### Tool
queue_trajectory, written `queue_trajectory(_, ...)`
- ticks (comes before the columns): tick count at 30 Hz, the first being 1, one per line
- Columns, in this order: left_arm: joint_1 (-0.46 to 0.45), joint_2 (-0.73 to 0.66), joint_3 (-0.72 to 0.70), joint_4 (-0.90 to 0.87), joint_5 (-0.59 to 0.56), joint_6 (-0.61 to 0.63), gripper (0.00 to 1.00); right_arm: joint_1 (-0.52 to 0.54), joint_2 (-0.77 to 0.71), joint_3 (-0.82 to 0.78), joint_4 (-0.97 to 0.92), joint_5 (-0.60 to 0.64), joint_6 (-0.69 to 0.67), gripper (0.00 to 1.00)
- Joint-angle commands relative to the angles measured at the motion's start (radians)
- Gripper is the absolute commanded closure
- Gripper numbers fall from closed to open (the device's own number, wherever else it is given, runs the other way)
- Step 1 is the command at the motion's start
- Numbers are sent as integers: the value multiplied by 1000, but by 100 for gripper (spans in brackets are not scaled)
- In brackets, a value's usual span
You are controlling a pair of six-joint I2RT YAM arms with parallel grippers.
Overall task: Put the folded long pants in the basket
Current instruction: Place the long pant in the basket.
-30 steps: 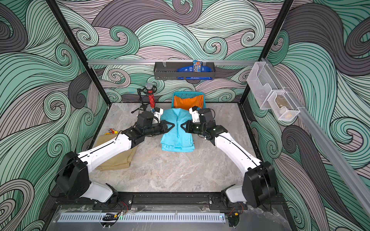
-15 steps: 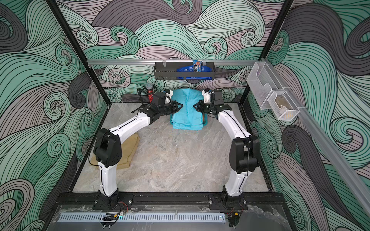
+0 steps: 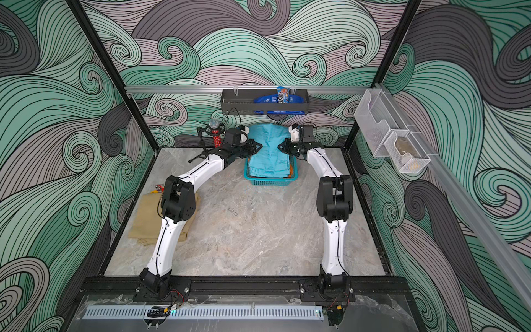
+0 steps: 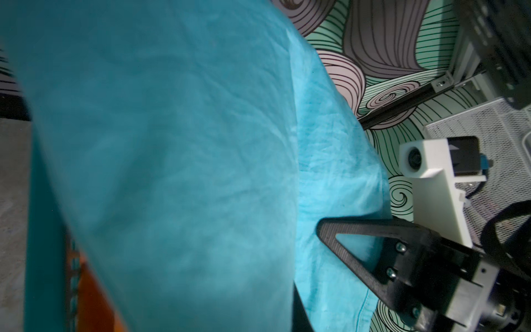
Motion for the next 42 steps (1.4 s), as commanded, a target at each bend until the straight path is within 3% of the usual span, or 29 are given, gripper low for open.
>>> queue_trajectory(1,26,38,36,44,17,-25,100,-13,41,40,13,5,-8,100)
queue_trajectory(6,29,59,25,66,6,-23,98,-12,104,73,12,14,-11,98)
queue_trajectory(7,33,63,26,76,7,-23,83,-12,110,77,12,24,-15,85)
queue_trajectory(8,37,68,32,80,9,-24,53,-13,111,77,12,41,-20,68)
queue_trajectory(10,44,68,49,77,5,-23,13,-17,97,74,13,83,-33,39)
queue_trajectory(11,47,64,55,75,4,-17,2,-21,85,74,14,106,-38,20)
queue_trajectory(12,49,59,59,78,12,-4,1,-25,74,78,13,122,-42,2)
queue_trajectory(13,51,51,65,74,16,10,2,-34,65,85,14,127,-45,0)
queue_trajectory(20,58,-29,48,-17,-23,117,2,-89,-53,76,12,114,-49,0)
queue_trajectory(25,57,-147,-89,-23,-1,138,1,-87,-214,-87,14,134,-63,0)
queue_trajectory(31,56,-431,-465,26,35,198,1,-3,-471,-417,20,172,-81,1)
queue_trajectory(36,88,-752,-878,90,-41,222,1,240,-659,-688,115,267,8,1)
queue_trajectory(42,283,-1107,-1320,117,-92,151,1,525,-751,-947,418,318,268,1)
